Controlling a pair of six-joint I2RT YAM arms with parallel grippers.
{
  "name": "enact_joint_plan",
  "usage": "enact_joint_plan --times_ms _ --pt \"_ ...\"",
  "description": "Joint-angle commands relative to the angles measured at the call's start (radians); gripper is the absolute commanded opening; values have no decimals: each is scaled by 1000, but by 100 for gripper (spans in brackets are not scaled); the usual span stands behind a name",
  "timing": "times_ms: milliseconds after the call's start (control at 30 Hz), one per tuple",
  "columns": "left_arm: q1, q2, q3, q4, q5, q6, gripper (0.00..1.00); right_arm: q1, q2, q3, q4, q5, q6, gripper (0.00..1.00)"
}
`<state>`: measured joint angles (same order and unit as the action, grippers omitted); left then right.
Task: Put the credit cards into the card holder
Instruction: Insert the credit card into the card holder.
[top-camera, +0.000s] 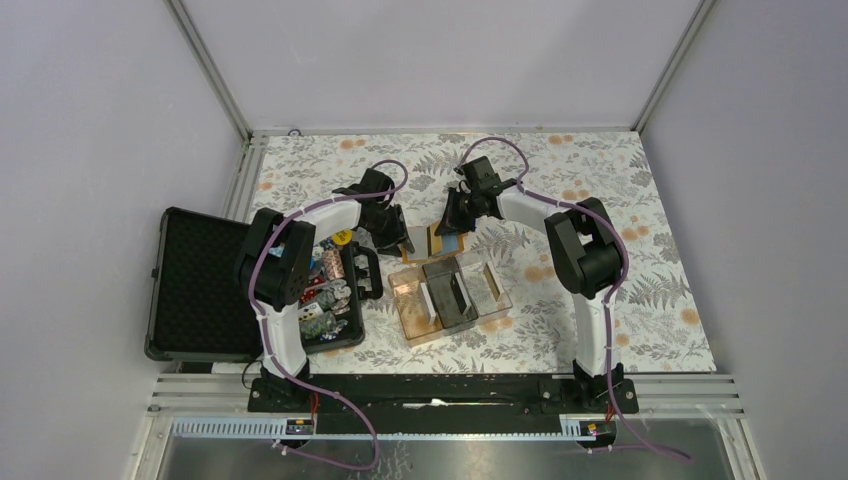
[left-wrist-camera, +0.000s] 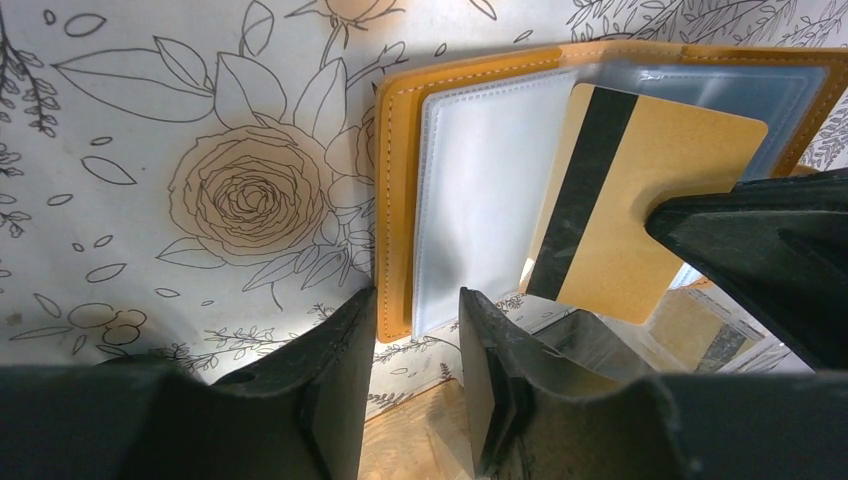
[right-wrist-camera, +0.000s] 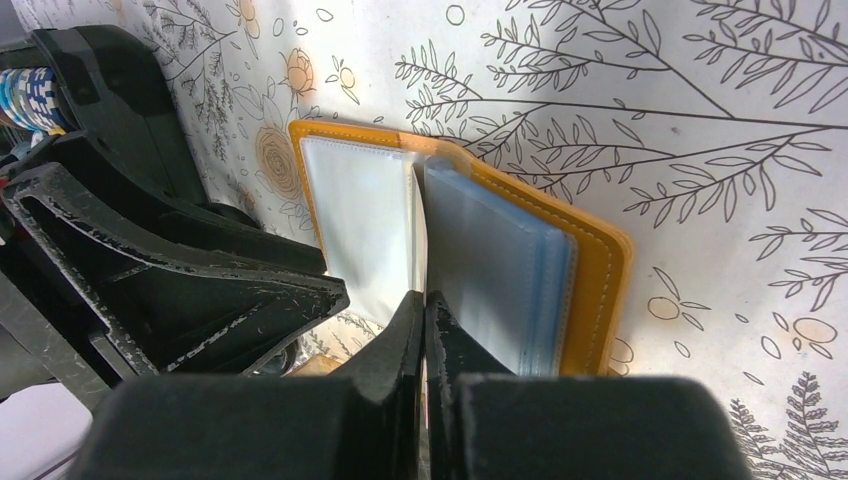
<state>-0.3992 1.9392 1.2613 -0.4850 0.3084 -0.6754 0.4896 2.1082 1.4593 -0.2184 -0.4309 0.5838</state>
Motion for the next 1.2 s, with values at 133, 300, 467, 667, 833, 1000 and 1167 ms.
enact_joint_plan --times_ms 133,300,467,667,833,1000,1167 --pt "-12 17 28 31 9 9 36 22 32 39 -70 23 -32 0" --pt "-12 21 31 31 18 10 34 33 49 55 -73 36 -31 0" --pt "-12 20 33 31 20 11 34 48 69 82 -85 60 -31 0" --pt "-12 20 36 31 21 12 33 64 92 111 -111 92 -42 2" --pt "-12 18 40 23 14 17 33 72 88 126 -151 138 -64 9" --pt "-12 7 42 19 -6 23 33 71 67 135 -182 204 -88 22" --pt "-12 9 44 16 -6 24 33 72 94 180 -227 220 -110 29"
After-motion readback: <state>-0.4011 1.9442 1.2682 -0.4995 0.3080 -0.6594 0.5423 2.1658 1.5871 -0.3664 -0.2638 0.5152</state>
